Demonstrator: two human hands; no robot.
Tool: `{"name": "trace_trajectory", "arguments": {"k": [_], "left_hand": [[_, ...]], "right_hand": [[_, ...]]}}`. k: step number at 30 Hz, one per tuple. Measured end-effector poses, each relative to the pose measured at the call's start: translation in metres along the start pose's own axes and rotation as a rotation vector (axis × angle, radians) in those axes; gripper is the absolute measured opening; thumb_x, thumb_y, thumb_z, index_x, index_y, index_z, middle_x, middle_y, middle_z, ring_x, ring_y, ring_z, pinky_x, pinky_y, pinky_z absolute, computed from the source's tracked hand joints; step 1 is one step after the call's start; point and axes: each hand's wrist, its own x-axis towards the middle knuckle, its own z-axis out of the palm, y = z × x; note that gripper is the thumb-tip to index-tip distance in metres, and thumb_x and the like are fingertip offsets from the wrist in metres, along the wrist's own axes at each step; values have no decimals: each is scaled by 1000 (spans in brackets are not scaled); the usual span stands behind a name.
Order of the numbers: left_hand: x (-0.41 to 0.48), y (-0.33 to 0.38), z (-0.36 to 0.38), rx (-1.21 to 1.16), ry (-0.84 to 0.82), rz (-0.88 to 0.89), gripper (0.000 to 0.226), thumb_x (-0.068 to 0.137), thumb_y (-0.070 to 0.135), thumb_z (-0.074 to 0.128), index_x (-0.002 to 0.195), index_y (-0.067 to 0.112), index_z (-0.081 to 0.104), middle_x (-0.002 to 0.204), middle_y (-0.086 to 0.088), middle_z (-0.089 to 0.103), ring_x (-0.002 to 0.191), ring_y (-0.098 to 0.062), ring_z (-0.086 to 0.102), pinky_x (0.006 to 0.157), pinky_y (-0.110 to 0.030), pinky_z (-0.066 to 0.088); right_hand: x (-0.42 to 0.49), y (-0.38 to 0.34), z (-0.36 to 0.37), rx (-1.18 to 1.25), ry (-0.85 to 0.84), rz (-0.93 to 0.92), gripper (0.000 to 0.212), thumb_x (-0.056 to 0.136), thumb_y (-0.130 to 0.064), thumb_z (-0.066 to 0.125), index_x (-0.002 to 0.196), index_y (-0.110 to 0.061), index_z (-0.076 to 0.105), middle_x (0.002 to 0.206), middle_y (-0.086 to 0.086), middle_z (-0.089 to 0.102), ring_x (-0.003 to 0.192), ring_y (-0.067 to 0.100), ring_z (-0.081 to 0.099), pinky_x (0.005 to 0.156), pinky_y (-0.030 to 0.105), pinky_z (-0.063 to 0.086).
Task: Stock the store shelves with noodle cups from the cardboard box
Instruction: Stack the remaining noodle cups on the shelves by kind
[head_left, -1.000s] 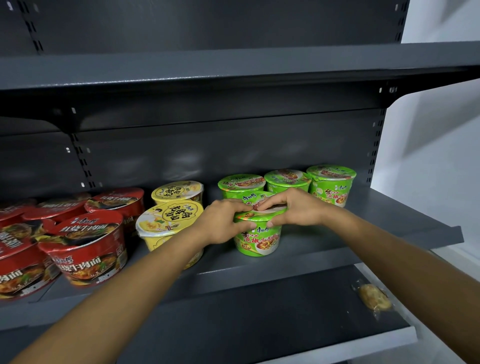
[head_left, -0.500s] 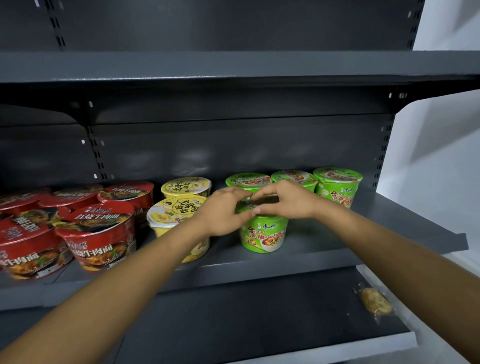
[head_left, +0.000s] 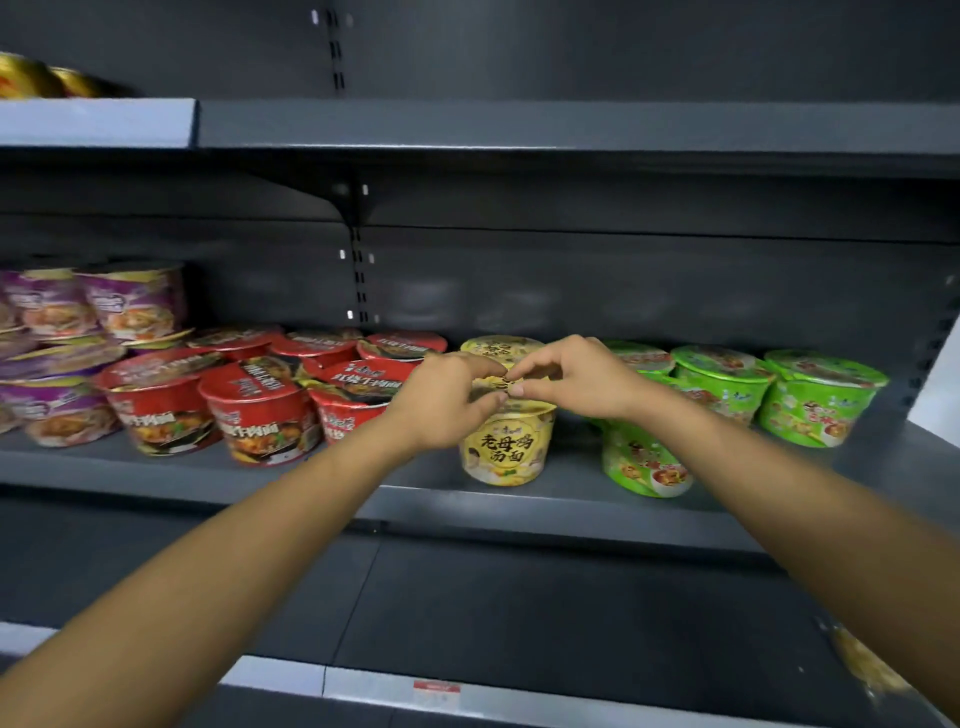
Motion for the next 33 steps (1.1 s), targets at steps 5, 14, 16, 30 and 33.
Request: {"name": "trace_trajectory", "arguments": {"k": [5, 14, 16, 30, 33], "left_hand": [[-53, -42, -39, 18, 14, -46, 40, 84, 37, 52, 115, 18, 67, 107, -3, 71, 99, -21, 64, 82, -33, 49], [-182, -133, -103, 65, -5, -254, 34, 91, 27, 60, 123, 15, 63, 122, -3, 66, 112, -21, 60, 88, -23, 40], [-211, -153, -114, 85, -29, -295, 36, 92, 29, 59, 125, 15, 61, 126, -2, 63, 114, -21, 58, 91, -23, 38], [-347, -285, -126, 134, -211, -668, 35, 92, 38, 55, 121, 20, 64, 126, 4, 63, 118, -18, 56, 100, -32, 42], [-364, -312, -122, 139, -259, -753, 36, 92, 38, 55, 122, 20, 63, 127, 4, 62, 119, -19, 55, 101, -33, 42]], "right_hand": [[22, -61, 38, 0, -31, -72, 21, 83, -34, 70, 102, -25, 74, 91, -16, 68, 87, -4, 59, 81, 8, 42], [52, -184, 146, 142, -205, -163, 19, 83, -28, 71, 101, -23, 74, 95, -15, 69, 89, -3, 60, 84, 17, 43], [56, -206, 174, 163, -258, -161, 24, 83, -30, 71, 105, -21, 73, 104, -11, 69, 97, 1, 60, 91, 19, 44], [102, -304, 339, 140, -634, -229, 22, 85, -33, 68, 104, -23, 72, 103, -8, 70, 97, 4, 59, 91, 23, 45], [120, -315, 371, 135, -726, -266, 21, 86, -33, 67, 105, -24, 72, 103, -10, 70, 97, 3, 59, 91, 22, 45]]}}
